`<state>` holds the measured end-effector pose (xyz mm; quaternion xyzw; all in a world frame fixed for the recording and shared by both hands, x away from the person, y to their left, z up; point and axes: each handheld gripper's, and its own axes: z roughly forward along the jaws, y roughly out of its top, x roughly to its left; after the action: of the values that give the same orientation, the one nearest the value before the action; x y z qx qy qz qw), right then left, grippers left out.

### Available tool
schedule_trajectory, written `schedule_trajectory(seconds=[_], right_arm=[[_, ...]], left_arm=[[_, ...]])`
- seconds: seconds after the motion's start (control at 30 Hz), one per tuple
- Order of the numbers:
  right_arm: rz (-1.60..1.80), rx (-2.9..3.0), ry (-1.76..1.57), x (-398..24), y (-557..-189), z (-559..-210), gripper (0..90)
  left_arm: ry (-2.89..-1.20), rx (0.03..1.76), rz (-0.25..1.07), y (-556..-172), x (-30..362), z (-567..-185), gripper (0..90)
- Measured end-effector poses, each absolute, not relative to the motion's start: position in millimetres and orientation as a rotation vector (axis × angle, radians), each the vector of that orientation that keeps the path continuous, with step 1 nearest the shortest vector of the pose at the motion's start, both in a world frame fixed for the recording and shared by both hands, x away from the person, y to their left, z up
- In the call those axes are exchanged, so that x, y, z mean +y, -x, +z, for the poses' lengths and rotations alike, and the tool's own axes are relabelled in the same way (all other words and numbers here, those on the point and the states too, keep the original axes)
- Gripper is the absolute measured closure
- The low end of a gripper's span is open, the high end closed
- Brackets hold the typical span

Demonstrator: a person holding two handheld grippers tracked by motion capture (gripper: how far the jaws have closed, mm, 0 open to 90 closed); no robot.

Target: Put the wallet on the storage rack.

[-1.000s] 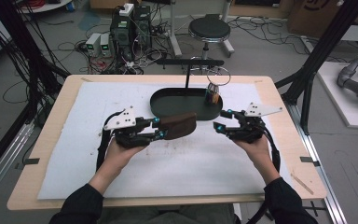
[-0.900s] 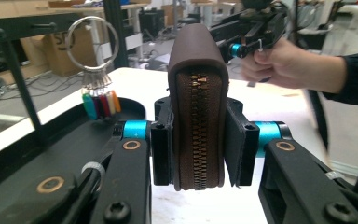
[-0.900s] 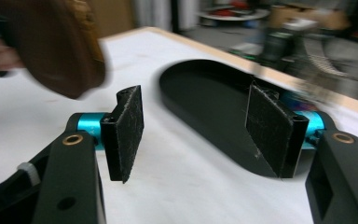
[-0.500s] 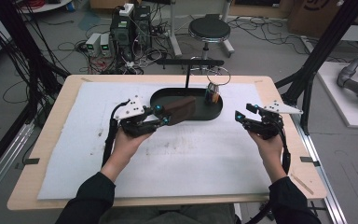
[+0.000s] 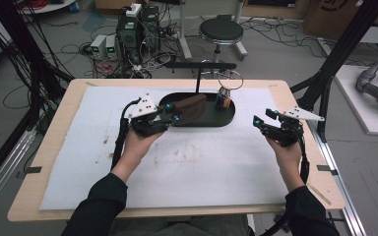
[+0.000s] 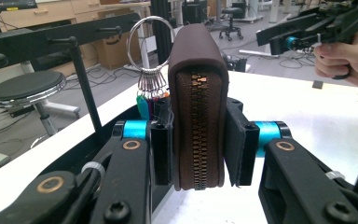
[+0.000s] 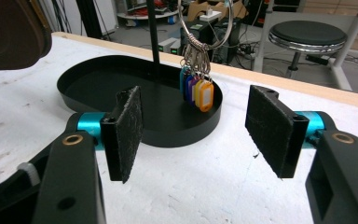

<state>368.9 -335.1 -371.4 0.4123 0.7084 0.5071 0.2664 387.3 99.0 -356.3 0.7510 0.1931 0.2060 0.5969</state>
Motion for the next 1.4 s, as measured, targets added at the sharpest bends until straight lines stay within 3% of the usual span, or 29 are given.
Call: schedule_trajectory(seconds=[1.4], right_arm=[[1.349,1.927,-1.130,-338.1,-371.6,-375.7,37.7]], left_arm=[[-1.733,0.647,0.477,-475.4,68.6,-401.9,67.2]])
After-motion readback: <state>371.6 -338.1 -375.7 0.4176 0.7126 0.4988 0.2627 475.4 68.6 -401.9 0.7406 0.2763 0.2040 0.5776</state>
